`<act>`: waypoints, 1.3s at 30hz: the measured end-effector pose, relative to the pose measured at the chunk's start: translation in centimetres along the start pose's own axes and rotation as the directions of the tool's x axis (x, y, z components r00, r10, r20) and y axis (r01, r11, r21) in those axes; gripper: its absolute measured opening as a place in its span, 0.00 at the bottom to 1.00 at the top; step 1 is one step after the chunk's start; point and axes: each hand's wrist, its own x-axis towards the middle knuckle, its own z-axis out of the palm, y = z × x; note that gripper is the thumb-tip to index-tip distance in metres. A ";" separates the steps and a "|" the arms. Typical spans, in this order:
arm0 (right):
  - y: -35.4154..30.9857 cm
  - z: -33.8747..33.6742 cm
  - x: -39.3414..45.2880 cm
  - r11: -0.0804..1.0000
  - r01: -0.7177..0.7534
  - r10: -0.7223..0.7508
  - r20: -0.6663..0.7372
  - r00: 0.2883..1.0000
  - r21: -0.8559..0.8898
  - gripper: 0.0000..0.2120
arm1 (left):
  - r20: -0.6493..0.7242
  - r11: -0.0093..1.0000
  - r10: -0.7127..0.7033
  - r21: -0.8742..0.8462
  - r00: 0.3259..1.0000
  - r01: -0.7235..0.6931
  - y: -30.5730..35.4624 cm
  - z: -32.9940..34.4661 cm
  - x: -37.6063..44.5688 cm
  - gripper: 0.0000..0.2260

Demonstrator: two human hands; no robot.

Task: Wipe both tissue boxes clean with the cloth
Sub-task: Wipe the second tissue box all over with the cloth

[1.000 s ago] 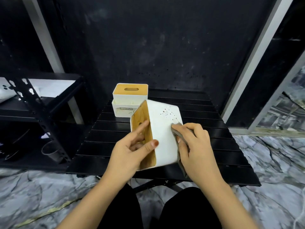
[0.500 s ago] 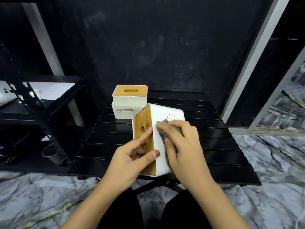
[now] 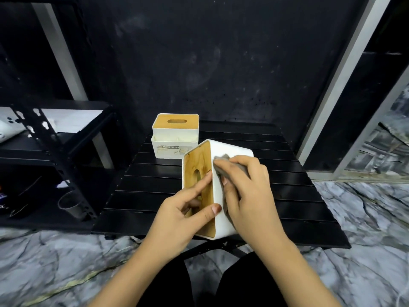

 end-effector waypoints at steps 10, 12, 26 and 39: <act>3.4 -0.5 -0.1 0.985 -0.170 0.170 0.004 0.985 -0.017 0.15 | -0.072 0.999 -0.013 0.037 0.997 0.016 0.1 -0.2 0.0 0.28; 3.7 -0.6 -0.6 0.977 -0.215 0.215 0.020 0.976 -0.007 0.16 | -0.065 0.990 -0.040 0.134 0.997 0.049 0.6 -0.3 -0.1 0.29; 2.6 -0.1 -2.9 0.990 -0.139 0.138 -0.034 0.990 -0.019 0.17 | -0.185 0.995 -0.093 -0.051 0.978 0.085 2.0 -0.8 1.2 0.22; -0.2 0.9 0.9 1.000 0.023 -0.022 -0.042 0.999 0.016 0.15 | -0.136 0.999 -0.046 -0.017 0.990 0.044 1.4 -0.9 0.3 0.22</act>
